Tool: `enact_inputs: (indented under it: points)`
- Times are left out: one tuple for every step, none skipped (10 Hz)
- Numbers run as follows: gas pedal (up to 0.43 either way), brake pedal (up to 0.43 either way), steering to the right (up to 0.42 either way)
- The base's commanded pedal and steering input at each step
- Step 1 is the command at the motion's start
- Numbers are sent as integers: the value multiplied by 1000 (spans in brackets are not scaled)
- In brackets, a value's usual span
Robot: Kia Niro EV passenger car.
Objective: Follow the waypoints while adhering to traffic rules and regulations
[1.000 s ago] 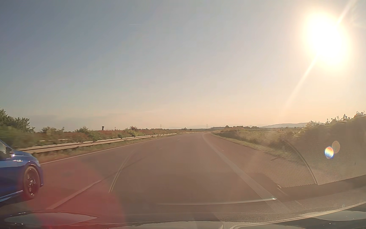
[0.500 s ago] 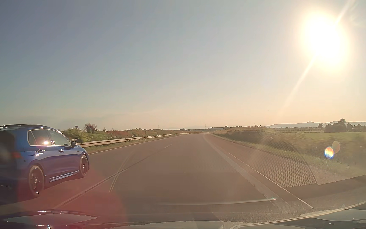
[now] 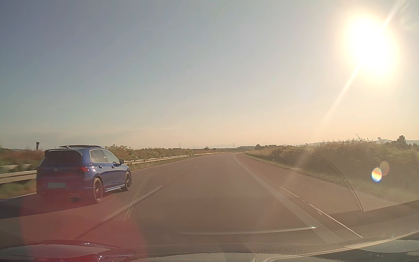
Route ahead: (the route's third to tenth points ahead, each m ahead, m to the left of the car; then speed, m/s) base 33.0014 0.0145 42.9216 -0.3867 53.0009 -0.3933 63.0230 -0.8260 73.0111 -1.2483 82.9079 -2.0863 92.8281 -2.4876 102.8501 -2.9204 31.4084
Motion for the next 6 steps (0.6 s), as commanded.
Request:
enact_inputs:
  points:
    - [220,0,3]
    - [220,0,3]
    - [220,0,3]
    - [220,0,3]
    - [220,0,3]
    - [220,0,3]
